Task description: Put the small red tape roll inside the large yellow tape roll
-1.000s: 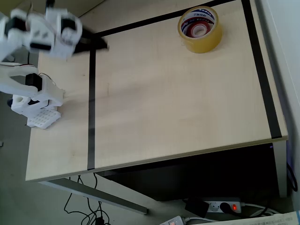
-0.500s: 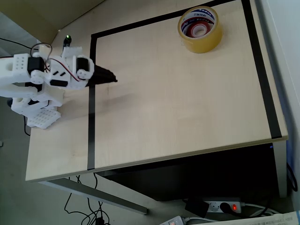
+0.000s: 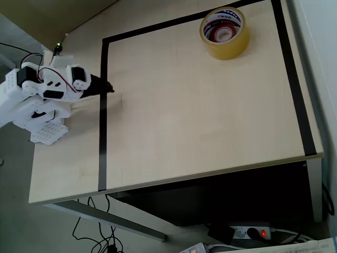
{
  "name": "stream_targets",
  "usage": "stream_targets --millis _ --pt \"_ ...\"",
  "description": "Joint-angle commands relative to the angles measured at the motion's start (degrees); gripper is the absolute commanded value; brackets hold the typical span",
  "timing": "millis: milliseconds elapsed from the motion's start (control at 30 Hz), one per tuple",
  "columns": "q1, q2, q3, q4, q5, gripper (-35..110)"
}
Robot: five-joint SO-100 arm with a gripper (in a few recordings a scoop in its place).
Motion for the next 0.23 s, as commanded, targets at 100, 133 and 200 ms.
stream_targets --millis 100,133,200 --pt "-1.1 0.0 0.2 9.5 2.1 0" --pt "-0.7 0.0 0.2 9.5 2.1 0" --pt "-0.5 0.0 0.2 9.5 2.1 0"
